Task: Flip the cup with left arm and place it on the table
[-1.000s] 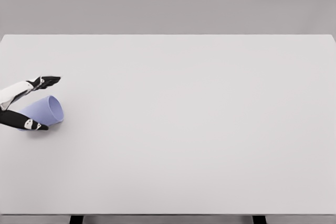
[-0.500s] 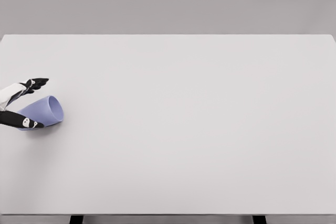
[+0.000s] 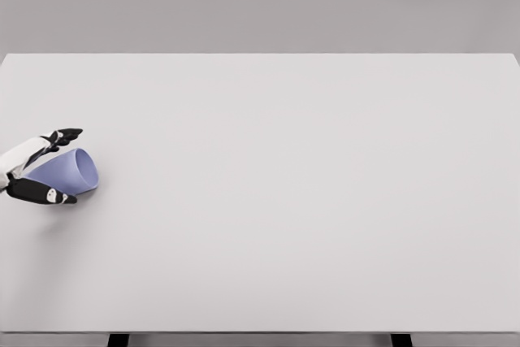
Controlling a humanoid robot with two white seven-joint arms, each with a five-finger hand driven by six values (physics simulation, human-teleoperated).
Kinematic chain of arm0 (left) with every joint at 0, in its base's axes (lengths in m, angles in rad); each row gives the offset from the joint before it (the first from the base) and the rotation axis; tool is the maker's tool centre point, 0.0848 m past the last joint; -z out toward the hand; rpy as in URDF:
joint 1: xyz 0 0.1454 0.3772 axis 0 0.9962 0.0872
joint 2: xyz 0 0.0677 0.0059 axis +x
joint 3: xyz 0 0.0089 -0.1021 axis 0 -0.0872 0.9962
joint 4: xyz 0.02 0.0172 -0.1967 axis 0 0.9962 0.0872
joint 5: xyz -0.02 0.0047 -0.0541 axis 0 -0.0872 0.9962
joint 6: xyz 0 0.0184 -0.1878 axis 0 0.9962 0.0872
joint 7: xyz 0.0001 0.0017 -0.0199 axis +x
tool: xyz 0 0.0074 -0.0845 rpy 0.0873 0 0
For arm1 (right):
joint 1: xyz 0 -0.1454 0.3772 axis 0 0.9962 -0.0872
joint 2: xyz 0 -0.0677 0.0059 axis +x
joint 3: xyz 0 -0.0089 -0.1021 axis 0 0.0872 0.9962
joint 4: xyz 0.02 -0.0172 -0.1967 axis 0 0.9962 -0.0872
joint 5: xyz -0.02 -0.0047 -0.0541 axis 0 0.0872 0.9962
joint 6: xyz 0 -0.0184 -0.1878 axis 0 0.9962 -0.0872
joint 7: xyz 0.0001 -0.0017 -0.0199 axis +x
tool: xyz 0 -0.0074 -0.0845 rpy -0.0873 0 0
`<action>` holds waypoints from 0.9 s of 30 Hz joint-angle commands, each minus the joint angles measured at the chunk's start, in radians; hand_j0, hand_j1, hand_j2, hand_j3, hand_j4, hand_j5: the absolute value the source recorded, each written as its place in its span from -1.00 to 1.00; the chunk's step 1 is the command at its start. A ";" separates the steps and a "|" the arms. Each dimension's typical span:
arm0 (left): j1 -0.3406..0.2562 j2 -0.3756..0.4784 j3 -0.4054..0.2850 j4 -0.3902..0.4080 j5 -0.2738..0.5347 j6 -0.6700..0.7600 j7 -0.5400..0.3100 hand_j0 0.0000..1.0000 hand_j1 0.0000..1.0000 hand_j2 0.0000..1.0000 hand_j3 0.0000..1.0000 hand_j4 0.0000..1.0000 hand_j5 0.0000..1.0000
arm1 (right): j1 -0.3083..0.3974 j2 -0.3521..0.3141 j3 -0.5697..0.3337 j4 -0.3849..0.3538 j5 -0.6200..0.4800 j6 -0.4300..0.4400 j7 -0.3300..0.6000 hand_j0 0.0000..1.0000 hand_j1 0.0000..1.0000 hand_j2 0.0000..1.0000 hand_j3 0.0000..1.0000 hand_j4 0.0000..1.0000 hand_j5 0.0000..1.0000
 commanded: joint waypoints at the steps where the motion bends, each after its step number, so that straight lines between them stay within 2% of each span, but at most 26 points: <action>1: 0.000 -0.011 0.000 0.000 -0.022 0.004 0.000 1.00 1.00 1.00 1.00 1.00 1.00 | 0.000 0.000 0.000 0.000 0.000 0.000 0.000 1.00 1.00 1.00 1.00 1.00 1.00; 6: -0.002 -0.013 -0.002 0.000 -0.039 0.026 0.000 1.00 1.00 1.00 1.00 1.00 1.00 | 0.000 0.000 0.000 0.000 0.000 0.000 0.000 1.00 1.00 1.00 1.00 1.00 1.00; 8: -0.003 -0.046 -0.002 0.000 -0.076 0.052 0.000 1.00 1.00 1.00 1.00 1.00 1.00 | 0.000 0.000 0.000 0.000 0.000 0.000 0.000 1.00 1.00 1.00 1.00 1.00 1.00; 18: -0.002 -0.056 -0.002 0.000 -0.096 0.098 0.000 1.00 1.00 1.00 1.00 1.00 1.00 | 0.000 0.000 0.000 0.000 0.000 0.000 0.000 1.00 1.00 1.00 1.00 1.00 1.00; 27: -0.008 -0.057 0.000 0.000 -0.091 0.099 0.002 0.69 0.69 0.69 0.69 0.69 0.69 | 0.000 0.000 0.000 0.000 0.000 0.000 0.000 1.00 1.00 1.00 1.00 1.00 1.00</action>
